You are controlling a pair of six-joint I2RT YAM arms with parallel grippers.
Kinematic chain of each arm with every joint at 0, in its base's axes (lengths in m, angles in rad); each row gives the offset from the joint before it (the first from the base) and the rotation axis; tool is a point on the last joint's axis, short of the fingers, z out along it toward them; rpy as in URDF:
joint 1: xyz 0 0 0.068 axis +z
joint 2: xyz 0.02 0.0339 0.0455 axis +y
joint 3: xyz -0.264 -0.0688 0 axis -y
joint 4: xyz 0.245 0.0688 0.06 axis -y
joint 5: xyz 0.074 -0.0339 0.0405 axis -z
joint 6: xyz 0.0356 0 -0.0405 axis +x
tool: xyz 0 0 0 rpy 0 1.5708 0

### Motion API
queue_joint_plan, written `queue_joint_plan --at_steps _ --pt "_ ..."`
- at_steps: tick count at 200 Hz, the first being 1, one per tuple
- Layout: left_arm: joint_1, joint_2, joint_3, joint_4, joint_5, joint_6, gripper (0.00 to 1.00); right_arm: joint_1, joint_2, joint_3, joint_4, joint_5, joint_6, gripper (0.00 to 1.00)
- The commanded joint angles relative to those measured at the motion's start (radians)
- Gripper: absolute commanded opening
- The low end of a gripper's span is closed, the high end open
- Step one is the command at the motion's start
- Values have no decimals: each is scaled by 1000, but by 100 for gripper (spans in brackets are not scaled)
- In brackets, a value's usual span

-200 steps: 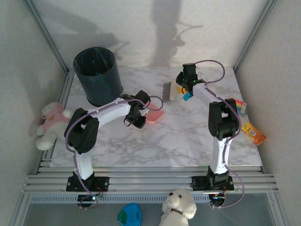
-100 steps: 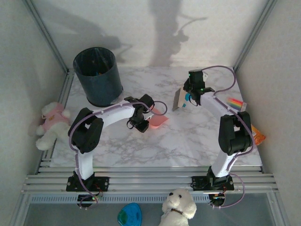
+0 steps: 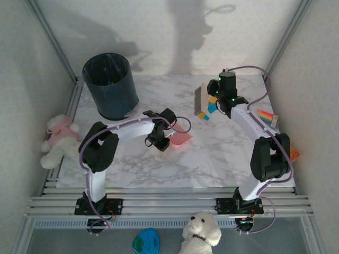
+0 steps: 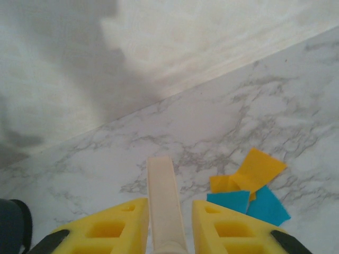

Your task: Sweep away the paper scraps from the table

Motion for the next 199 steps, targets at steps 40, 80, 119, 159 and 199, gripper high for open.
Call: queue_joint_plan --at_steps 40,80,119,159,199 --pt "-7 2 4 -38 5 21 0 -85 22 79 15 106 -200 0" --pt "-6 4 4 -40 7 19 0 -104 100 136 37 209 -323 0" --pt "-7 4 8 -44 4 19 0 -103 200 219 54 262 -442 0" --pt "-6 4 14 -50 6 20 0 -103 266 249 123 258 -544 0" --pt "-7 4 16 -50 7 19 0 -97 328 300 143 204 -672 0"
